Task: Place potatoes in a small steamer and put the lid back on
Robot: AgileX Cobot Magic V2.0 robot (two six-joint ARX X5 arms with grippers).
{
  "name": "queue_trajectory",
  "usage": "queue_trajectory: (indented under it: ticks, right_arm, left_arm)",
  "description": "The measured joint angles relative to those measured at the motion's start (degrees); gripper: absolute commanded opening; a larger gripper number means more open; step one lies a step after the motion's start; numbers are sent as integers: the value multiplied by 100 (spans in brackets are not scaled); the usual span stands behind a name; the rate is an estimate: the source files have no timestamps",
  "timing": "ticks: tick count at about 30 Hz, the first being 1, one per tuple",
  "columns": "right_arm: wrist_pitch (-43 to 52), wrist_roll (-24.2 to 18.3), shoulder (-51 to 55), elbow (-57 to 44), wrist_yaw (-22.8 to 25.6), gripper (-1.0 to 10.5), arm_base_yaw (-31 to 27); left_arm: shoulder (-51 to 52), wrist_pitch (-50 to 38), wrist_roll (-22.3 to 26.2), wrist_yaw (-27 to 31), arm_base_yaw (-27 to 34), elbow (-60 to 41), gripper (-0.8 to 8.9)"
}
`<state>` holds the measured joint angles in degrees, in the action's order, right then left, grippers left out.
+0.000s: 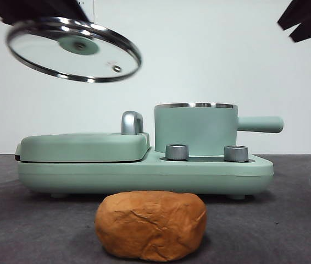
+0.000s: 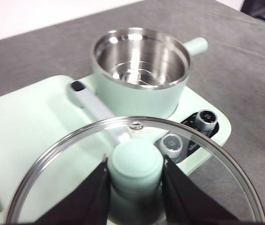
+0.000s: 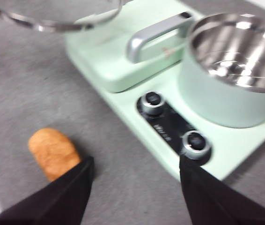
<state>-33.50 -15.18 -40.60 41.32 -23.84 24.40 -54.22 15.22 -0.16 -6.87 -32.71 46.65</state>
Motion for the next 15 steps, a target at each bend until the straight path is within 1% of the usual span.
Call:
queue_trajectory:
  ticks: [4,8,11,15]
  right_arm:
    - [-4,-9,-223,0,-2,290,431]
    - [0,-157,-581,0,0,291,942]
    - [2,-330,-944,0,26,315,1305]
    - [92,-549,-1484,0,179,364,1746]
  left_arm:
    - [542,389,-79,223,4,-151,9]
    - [859,831,-103,275,96,-177,9]
    - [977,903,-138,273,133,-186,9]
    - [1102,848,-160,372,138,-188,9]
